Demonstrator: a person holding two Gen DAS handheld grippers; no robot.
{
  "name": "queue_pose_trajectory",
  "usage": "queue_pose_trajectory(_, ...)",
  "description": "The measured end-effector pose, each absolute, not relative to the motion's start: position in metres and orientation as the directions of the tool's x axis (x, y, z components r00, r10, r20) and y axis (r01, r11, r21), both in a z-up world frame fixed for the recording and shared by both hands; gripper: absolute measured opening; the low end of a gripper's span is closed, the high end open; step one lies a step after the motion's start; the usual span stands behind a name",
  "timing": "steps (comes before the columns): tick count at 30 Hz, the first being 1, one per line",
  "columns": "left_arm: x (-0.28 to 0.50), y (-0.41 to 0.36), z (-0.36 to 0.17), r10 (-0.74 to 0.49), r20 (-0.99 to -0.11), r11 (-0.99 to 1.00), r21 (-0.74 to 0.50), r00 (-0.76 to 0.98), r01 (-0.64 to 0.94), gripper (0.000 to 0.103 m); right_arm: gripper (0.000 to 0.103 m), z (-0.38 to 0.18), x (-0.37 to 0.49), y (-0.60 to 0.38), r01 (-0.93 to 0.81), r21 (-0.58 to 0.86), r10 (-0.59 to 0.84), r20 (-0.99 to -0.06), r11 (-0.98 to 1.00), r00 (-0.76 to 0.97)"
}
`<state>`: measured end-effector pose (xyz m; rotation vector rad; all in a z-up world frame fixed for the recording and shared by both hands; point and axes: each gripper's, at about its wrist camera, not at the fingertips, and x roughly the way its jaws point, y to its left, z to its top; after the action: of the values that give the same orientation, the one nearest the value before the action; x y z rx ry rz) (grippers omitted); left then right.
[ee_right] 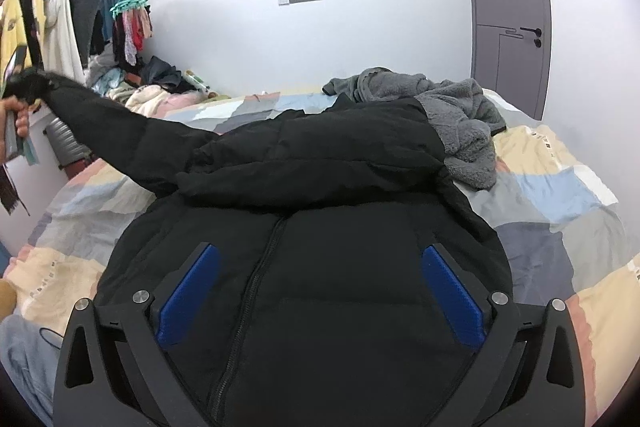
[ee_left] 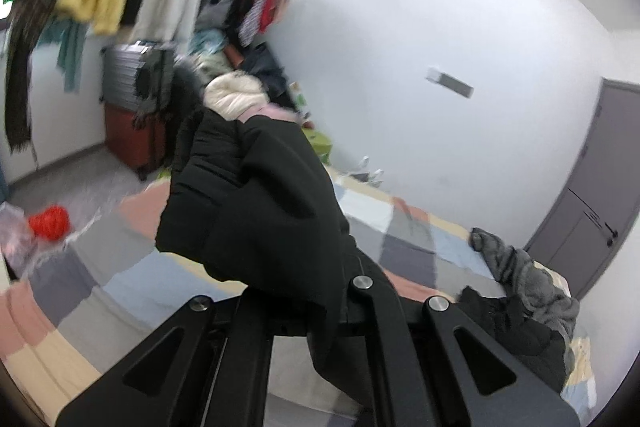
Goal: Fold large clothes
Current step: 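Lift the sleeve with the left tool and fold it over the jacket body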
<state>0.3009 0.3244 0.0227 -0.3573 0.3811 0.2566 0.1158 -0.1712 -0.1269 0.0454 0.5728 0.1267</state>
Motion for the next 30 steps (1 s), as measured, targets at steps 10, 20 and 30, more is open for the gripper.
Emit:
queue_pose_trajectory(10, 0.312, 0.186, 0.058, 0.092, -0.342, 0.987, -0.095, 0.935, -0.132, 0.004, 0.103, -0.121, 0.110, -0.179, -0.100, 0.087, 0.131, -0.511, 0.991, 0.850)
queue_pose_trajectory(20, 0.345, 0.030, 0.005, 0.011, -0.390, 0.993, 0.115, 0.921, 0.037, 0.004, 0.103, -0.119, 0.105, -0.198, -0.083, 0.135, 0.140, -0.495, 0.987, 0.858)
queue_pose_trajectory(30, 0.364, -0.095, -0.083, -0.095, -0.514, 0.954, 0.197, 0.853, 0.225, 0.005, 0.103, -0.122, 0.119, -0.222, -0.057, 0.134, 0.115, -0.483, 0.989, 0.868)
